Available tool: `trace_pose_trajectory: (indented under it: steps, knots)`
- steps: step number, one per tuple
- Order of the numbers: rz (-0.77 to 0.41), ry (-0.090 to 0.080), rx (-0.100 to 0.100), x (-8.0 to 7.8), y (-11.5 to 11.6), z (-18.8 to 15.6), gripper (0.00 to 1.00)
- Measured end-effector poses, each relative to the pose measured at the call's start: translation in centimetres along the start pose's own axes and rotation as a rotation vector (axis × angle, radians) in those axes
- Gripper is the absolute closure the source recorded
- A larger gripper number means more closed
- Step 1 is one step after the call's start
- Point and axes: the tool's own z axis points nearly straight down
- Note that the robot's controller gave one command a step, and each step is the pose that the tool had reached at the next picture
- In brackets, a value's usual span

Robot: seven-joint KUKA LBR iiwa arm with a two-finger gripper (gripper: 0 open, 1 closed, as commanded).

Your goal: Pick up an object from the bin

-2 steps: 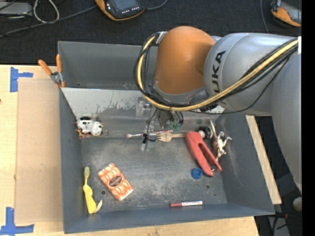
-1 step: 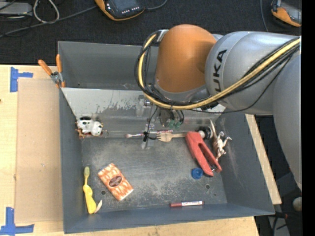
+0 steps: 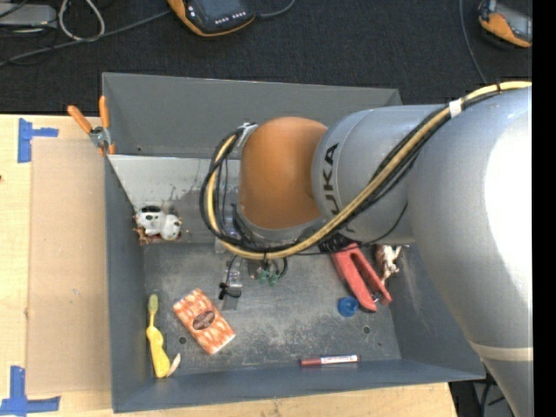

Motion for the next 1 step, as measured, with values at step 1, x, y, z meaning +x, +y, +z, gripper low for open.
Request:
trace_pose_trajectory:
  steps: [1]
  knots:
    - [0.024,0.000,0.001,2.11,1.79,0.44,0.00]
